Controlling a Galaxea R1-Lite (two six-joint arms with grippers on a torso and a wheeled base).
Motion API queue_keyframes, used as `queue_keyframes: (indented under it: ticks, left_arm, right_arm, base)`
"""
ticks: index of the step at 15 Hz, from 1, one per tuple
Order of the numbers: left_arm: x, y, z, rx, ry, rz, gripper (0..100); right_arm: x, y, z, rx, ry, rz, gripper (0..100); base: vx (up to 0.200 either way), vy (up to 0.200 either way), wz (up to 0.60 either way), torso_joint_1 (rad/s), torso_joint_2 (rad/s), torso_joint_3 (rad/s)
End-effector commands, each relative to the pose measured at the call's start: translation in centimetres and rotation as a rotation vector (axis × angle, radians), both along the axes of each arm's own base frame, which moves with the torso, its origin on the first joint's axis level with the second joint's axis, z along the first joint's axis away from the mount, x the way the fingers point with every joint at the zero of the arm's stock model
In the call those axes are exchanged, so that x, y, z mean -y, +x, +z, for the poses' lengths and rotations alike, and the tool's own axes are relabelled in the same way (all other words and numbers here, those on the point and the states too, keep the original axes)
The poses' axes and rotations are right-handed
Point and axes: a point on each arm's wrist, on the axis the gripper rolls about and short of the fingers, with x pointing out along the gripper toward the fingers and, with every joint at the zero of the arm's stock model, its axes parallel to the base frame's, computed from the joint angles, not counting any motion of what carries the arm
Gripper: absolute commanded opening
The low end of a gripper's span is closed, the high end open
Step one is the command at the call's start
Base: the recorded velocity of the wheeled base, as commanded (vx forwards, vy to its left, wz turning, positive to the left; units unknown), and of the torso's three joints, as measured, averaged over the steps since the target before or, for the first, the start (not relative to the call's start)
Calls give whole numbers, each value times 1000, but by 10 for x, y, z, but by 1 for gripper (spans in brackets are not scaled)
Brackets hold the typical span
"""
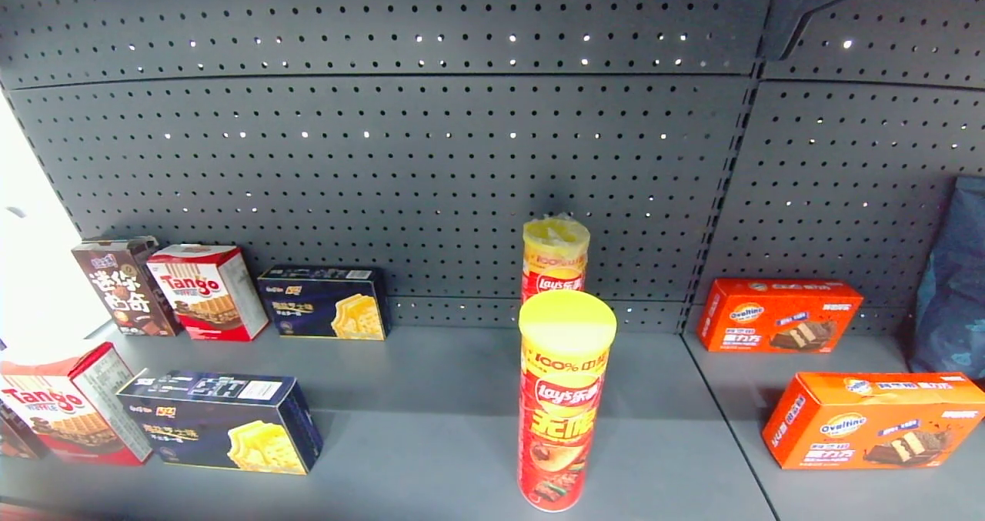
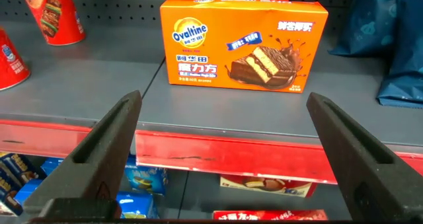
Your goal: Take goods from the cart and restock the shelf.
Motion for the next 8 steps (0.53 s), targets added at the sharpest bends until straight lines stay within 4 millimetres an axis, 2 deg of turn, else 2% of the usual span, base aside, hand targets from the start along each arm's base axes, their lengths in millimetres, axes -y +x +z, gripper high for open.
queue_keyframes:
  ticks: [1, 8]
  left_arm:
    - [0, 0, 0, 4, 0, -1, 100]
    - [0, 0, 0, 4, 1, -4, 100]
  right_arm:
    - [0, 0, 0, 0, 0, 1, 100]
    - [0, 0, 0, 2, 0, 1, 100]
  base:
    - [0, 0, 0, 0, 0, 0]
    - [0, 0, 0, 0, 0, 0]
